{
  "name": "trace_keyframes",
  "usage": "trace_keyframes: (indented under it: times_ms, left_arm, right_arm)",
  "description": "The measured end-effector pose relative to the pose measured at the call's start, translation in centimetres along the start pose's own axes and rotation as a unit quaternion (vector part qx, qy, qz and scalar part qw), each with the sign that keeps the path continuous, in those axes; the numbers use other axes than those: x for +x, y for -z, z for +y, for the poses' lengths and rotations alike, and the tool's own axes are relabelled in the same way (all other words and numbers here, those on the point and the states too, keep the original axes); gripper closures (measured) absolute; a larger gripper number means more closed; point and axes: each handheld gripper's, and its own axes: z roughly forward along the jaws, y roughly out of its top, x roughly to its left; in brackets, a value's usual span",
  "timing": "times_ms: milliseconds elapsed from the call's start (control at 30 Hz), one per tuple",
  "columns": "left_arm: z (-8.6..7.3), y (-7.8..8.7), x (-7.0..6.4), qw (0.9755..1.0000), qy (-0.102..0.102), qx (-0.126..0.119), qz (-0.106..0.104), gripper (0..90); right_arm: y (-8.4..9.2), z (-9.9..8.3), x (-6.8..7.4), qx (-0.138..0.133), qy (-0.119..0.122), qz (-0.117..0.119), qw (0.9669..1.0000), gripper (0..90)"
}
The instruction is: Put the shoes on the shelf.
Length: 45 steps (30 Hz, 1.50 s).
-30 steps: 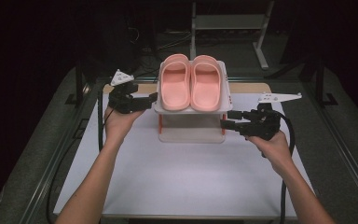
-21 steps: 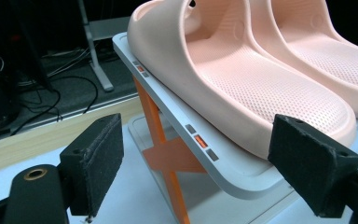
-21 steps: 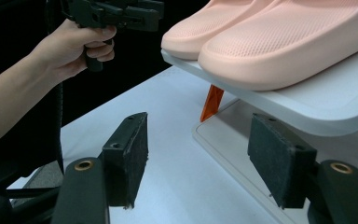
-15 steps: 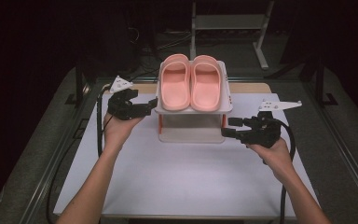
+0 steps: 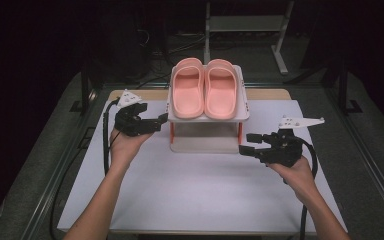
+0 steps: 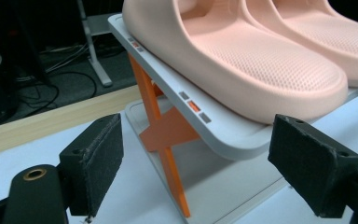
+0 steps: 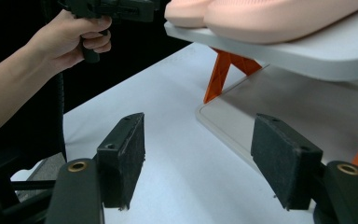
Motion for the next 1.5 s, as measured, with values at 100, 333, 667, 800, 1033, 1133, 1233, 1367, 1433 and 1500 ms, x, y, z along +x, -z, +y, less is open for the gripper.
trace_keyframes:
  times_ms: [100,333,667,800,1033,1133,1233,1367,1433,1500]
  left_arm:
    - [-0.5,0.1,-0.1,1.0000,0.000,0.002,0.000,17.0]
    - [-1.5,0.3,-0.2,1.0000,-0.001,0.004,0.001,17.0]
    - [-3.1,0.7,-0.6,0.9999,-0.004,-0.004,0.012,16.9]
    - [-3.7,0.8,-0.6,1.0000,0.000,-0.003,0.009,16.4]
    - [-5.1,1.1,-0.7,0.9999,0.005,-0.006,0.011,15.9]
    - [-5.6,1.2,-0.6,0.9999,0.006,-0.004,0.012,15.4]
    - [-6.0,1.4,-0.6,0.9999,0.007,-0.006,0.012,15.1]
    - [-6.6,1.6,-0.7,0.9999,0.008,-0.005,0.013,13.8]
    - [-7.0,1.6,-0.7,0.9999,0.007,-0.005,0.013,13.8]
    - [-7.3,1.7,-0.8,0.9999,0.009,-0.003,0.013,13.5]
  right_arm:
    - [-0.1,-0.6,-0.1,-0.001,-0.002,0.003,1.0000,34.0]
    - [-0.2,-1.8,-0.2,0.002,-0.010,0.007,0.9999,33.8]
    - [-0.3,-2.9,0.0,0.008,-0.007,0.005,0.9999,33.9]
    - [-0.4,-3.6,-0.1,0.010,-0.011,0.006,0.9999,34.0]
    - [-0.4,-4.7,-0.2,0.009,-0.016,0.006,0.9998,34.4]
    - [-0.3,-5.0,-0.2,0.008,-0.015,0.006,0.9998,34.3]
    - [-0.3,-5.4,-0.2,0.007,-0.018,0.007,0.9998,34.3]
    - [-0.2,-6.2,-0.3,0.005,-0.021,0.006,0.9997,34.2]
    - [-0.1,-6.6,-0.4,0.005,-0.024,0.007,0.9997,34.1]
    - [0.0,-7.1,-0.4,0.005,-0.028,0.005,0.9996,33.9]
